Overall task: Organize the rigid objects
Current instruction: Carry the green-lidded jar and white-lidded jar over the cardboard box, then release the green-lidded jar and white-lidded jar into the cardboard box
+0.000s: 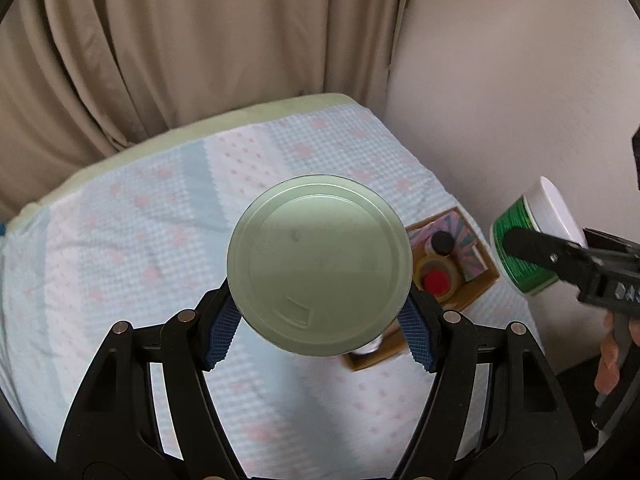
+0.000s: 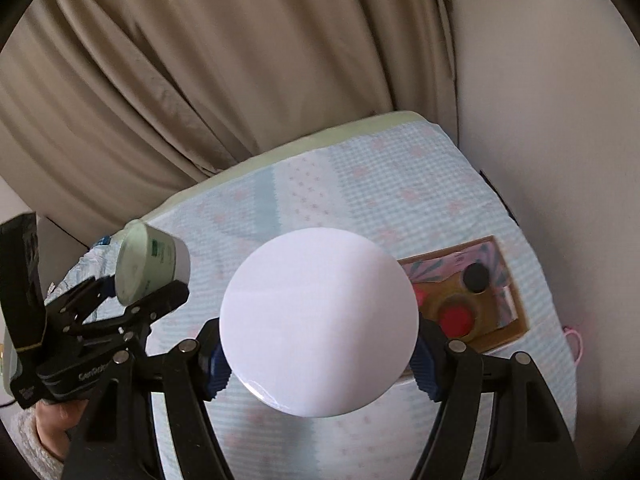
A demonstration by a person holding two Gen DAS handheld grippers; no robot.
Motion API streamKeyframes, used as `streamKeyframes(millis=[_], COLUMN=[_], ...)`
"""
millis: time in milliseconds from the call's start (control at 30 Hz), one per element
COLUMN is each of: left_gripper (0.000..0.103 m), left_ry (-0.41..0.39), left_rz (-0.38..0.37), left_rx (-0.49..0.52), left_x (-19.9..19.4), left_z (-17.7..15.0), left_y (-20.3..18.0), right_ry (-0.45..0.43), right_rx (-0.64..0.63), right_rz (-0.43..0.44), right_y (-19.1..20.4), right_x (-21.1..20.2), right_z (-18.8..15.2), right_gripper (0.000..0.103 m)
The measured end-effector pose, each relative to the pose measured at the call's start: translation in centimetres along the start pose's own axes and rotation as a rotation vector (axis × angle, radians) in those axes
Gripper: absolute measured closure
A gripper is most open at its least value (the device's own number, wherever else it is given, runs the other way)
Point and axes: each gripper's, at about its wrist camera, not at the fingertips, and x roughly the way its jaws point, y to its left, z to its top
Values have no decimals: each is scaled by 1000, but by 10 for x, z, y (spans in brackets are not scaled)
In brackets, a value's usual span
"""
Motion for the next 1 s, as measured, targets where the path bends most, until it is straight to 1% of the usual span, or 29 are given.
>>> streamKeyframes(millis=[167, 367, 500, 567, 633, 800, 900, 1000], left_gripper=[36, 36, 36, 36, 36, 36, 36, 36], left_ry=[69, 154, 222, 253, 290, 367, 417, 447], left_rz=[-15, -28, -26, -32, -38, -35, -32, -40], left_rx=[-7, 10, 37, 40, 49, 80, 86, 89], left_x=[45, 98, 143, 162, 186, 230, 252, 260], left_z=[3, 2, 2, 1, -4, -20, -28, -32], left_y=[-31, -48, -55, -57, -59, -63, -63, -62], right_ry=[42, 103, 144, 180, 214, 293, 337, 369], right_rx=[31, 89, 125, 132, 128, 150, 152, 155], right_rz=[-11, -26, -30, -23, -27, -28, -30, -33], right_y=[-52, -94, -113, -120, -125, -140, -146, -152], right_x=[22, 64, 90, 109, 128, 176, 202, 220], right_z=[18, 25, 25, 23, 20, 9, 2, -3], right_gripper=[35, 35, 35, 35, 35, 35, 35, 35])
